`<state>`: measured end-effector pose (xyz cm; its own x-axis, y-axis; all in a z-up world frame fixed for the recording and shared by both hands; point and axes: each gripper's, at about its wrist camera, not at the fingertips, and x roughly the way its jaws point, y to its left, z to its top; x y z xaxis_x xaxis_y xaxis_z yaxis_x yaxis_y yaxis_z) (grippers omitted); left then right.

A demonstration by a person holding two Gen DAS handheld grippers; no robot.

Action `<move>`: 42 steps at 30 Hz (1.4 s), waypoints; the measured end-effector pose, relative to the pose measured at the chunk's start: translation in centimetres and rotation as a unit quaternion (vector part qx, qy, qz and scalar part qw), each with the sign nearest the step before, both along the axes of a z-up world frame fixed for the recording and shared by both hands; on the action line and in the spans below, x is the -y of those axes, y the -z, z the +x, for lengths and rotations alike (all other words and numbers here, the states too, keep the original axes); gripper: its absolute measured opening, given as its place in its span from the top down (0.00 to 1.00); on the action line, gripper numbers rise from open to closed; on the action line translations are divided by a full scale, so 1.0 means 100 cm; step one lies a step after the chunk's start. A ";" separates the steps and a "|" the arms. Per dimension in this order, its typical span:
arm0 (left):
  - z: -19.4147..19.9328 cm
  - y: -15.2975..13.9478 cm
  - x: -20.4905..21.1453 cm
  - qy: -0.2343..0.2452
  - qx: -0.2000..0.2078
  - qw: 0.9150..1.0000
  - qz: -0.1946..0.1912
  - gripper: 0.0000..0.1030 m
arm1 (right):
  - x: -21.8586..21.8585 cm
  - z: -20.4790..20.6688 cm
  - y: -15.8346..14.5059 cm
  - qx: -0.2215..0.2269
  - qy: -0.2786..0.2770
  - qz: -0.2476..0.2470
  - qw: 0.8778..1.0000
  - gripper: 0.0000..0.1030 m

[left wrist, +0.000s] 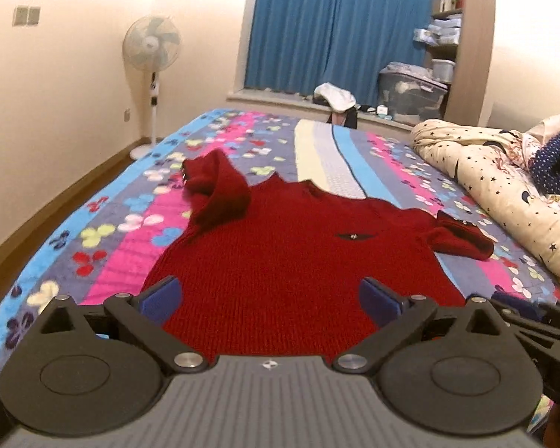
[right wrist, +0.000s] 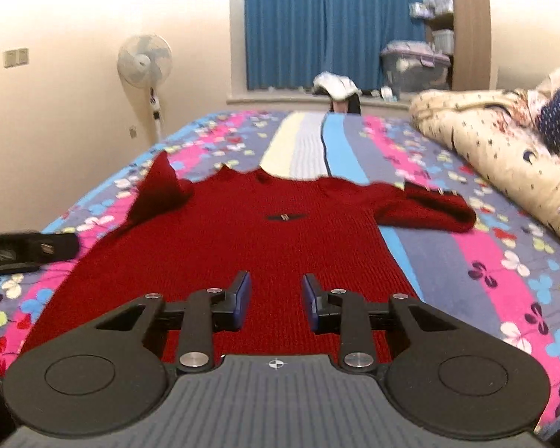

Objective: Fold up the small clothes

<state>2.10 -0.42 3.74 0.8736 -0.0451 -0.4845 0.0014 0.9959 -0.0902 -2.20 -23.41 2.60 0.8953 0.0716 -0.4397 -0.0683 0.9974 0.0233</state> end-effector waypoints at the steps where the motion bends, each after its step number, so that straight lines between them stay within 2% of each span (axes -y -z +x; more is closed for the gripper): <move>1: 0.001 -0.002 0.001 -0.001 0.004 1.000 0.002 0.01 | -0.001 0.000 -0.001 0.014 0.000 -0.011 1.000 0.69; 3: 0.005 -0.009 0.001 -0.010 0.014 1.000 0.013 0.01 | 0.002 0.005 -0.002 0.028 0.008 -0.021 0.999 0.69; 7: 0.015 -0.026 0.001 -0.030 0.028 0.997 0.058 0.02 | 0.015 0.027 -0.013 -0.003 0.014 0.021 1.000 0.69; 11: 0.045 -0.043 -0.012 -0.048 0.032 0.997 0.051 0.07 | 0.011 0.057 -0.036 -0.003 -0.007 0.009 1.000 0.67; 12: 0.054 -0.047 -0.014 -0.053 0.036 0.997 0.050 0.09 | 0.011 0.067 -0.042 -0.002 -0.010 0.013 1.000 0.61; 13: 0.064 -0.052 -0.017 -0.058 0.039 0.996 0.049 0.15 | 0.012 0.077 -0.048 0.000 -0.010 0.018 1.000 0.57; 17: 0.109 -0.067 -0.024 -0.060 0.047 0.996 0.039 0.34 | 0.013 0.123 -0.066 0.011 -0.004 0.034 0.999 0.55; 18: 0.121 -0.070 -0.027 -0.066 0.048 0.996 0.038 0.46 | 0.014 0.136 -0.069 0.011 -0.001 0.041 0.999 0.55; 20: 0.148 -0.074 -0.038 -0.079 0.047 0.995 0.027 0.57 | 0.017 0.163 -0.074 0.005 0.007 0.055 0.998 0.55; 22: 0.178 -0.075 -0.053 -0.093 0.045 0.995 0.014 0.75 | 0.020 0.190 -0.078 -0.004 0.014 0.067 0.998 0.53; 25: 0.224 -0.065 -0.078 -0.124 0.028 0.992 0.005 0.80 | 0.023 0.231 -0.083 -0.019 0.029 0.088 0.995 0.53; 27: 0.244 -0.048 -0.092 -0.131 0.017 0.991 0.004 0.81 | 0.024 0.255 -0.082 -0.019 0.027 0.100 0.994 0.54; 29: 0.262 -0.023 -0.102 -0.130 -0.020 0.991 0.008 0.81 | 0.021 0.272 -0.074 -0.008 0.014 0.098 0.995 0.71; 30: 0.269 -0.012 -0.108 -0.129 -0.046 0.991 -0.008 0.81 | 0.019 0.277 -0.068 -0.001 0.005 0.097 0.995 0.89; 31: 0.277 -0.005 -0.114 -0.121 -0.067 0.990 -0.038 0.81 | 0.019 0.280 -0.059 0.005 -0.003 0.099 0.995 0.98; 32: 0.286 0.002 -0.119 -0.108 -0.081 0.989 -0.067 0.81 | 0.018 0.285 -0.047 -0.003 -0.003 0.101 0.995 0.98; 34: 0.302 0.005 -0.122 -0.092 -0.081 0.989 -0.079 0.81 | 0.013 0.301 -0.031 -0.055 0.005 0.115 0.992 0.98; 35: 0.308 0.006 -0.123 -0.087 -0.074 0.990 -0.080 0.81 | 0.010 0.306 -0.027 -0.055 -0.011 0.130 0.990 0.98; 38: 0.327 0.009 -0.123 -0.054 -0.054 0.992 -0.100 0.77 | -0.006 0.316 -0.022 -0.050 -0.030 0.090 0.994 0.96; 41: 0.342 0.015 -0.115 -0.034 -0.050 0.993 -0.103 0.62 | -0.008 0.326 -0.014 -0.071 -0.052 0.099 0.991 0.96; 42: 0.349 0.017 -0.114 -0.030 -0.051 0.993 -0.103 0.53 | -0.008 0.329 -0.011 -0.082 -0.055 0.103 0.990 0.96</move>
